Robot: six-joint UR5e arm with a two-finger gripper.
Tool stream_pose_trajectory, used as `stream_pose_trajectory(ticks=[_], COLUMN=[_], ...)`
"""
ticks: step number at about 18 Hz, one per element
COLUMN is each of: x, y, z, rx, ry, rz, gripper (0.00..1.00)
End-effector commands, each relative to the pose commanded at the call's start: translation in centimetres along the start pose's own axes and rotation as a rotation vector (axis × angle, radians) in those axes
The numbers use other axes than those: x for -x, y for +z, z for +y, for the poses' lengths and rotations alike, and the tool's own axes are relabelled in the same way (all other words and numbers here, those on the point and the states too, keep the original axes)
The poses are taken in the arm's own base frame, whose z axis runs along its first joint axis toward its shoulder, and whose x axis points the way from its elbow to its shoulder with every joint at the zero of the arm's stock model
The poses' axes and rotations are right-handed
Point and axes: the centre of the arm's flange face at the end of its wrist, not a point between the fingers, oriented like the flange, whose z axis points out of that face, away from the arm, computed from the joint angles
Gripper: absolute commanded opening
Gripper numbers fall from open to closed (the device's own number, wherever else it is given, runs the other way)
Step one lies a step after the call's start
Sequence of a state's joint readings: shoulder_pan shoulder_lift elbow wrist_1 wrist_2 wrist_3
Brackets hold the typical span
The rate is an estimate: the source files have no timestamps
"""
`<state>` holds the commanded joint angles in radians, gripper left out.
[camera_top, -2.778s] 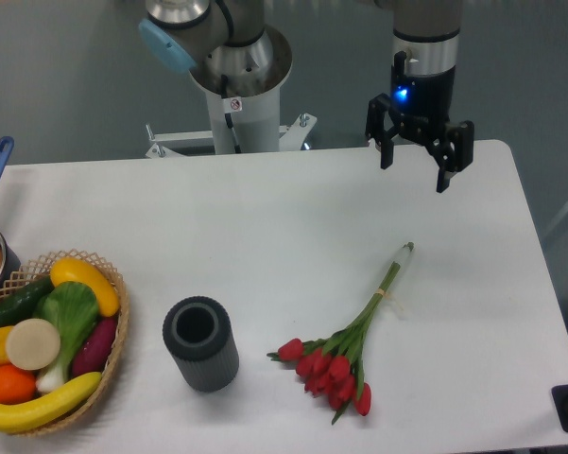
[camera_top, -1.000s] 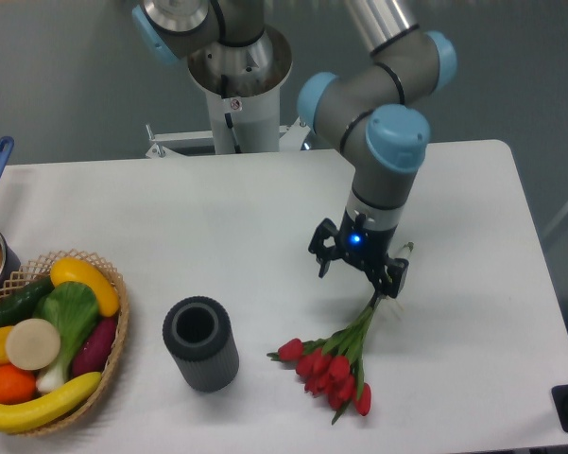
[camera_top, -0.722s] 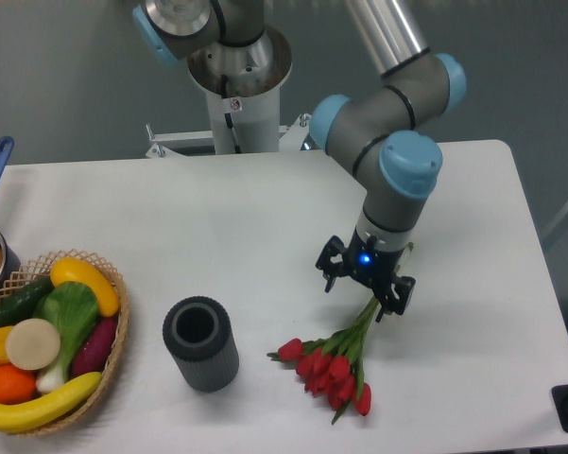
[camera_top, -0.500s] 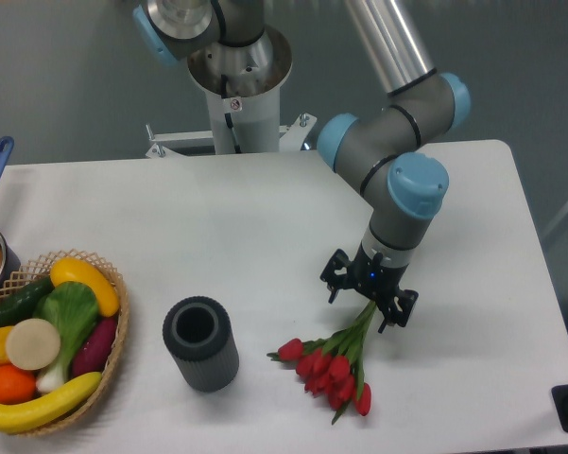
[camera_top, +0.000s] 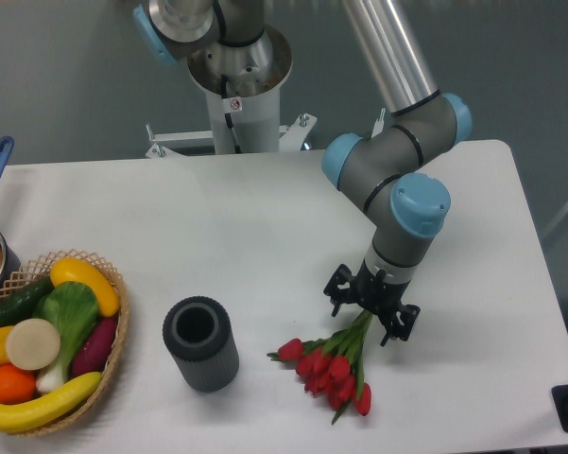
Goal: Pick up the flowers from the table
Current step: 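Lower the gripper around the stems and close it on them, then lift the gripped red tulip bundle up off the table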
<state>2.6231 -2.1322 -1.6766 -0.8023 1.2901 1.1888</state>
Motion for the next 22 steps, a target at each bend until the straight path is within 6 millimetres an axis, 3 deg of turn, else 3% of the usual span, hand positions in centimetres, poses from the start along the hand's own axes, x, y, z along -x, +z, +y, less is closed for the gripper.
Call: stream_pose_trajectory(ticks=[8,11,17,20,22], x=[-0.11,-0.18,-0.13,-0.13,-0.09], y=[0.66,1.05,0.75,0.65,0.6], z=[0.06,-0.23,-0.46,-0.49,-0.52], rx=[0.006,0.001,-0.003,-0.003,-0.004], ry=[0.002,0.013,0.014,0.013,0.015], rz=[0.008,-0.004,-0.012,-0.013,-0.014], gripper=[0.97,0.86,0.49,0.36,0.35])
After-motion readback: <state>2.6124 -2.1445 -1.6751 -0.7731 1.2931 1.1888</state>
